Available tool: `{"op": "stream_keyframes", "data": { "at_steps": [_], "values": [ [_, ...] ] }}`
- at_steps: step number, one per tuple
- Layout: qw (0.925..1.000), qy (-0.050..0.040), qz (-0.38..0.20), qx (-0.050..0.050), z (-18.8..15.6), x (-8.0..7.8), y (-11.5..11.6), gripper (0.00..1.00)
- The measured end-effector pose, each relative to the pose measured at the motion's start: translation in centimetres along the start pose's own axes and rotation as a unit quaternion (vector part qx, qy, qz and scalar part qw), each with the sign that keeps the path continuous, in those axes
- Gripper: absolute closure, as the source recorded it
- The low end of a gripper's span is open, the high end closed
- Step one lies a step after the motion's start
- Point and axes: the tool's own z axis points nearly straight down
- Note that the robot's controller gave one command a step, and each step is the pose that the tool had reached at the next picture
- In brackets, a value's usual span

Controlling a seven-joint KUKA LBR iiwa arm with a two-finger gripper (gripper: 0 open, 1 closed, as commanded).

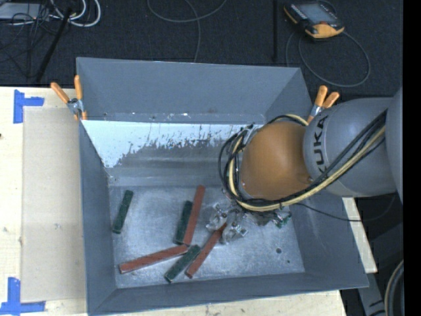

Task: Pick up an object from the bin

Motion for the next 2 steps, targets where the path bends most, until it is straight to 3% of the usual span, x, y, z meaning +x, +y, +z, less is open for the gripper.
{"op": "stream_keyframes", "data": {
  "at_steps": [1,2],
  "values": [
    [1.0000,0.0000,0.000,0.000,0.0,0.0,0.0,1.00],
    [0.9998,0.0057,-0.017,-0.002,-14.7,-0.7,-0.3,1.00]
  ]
}}
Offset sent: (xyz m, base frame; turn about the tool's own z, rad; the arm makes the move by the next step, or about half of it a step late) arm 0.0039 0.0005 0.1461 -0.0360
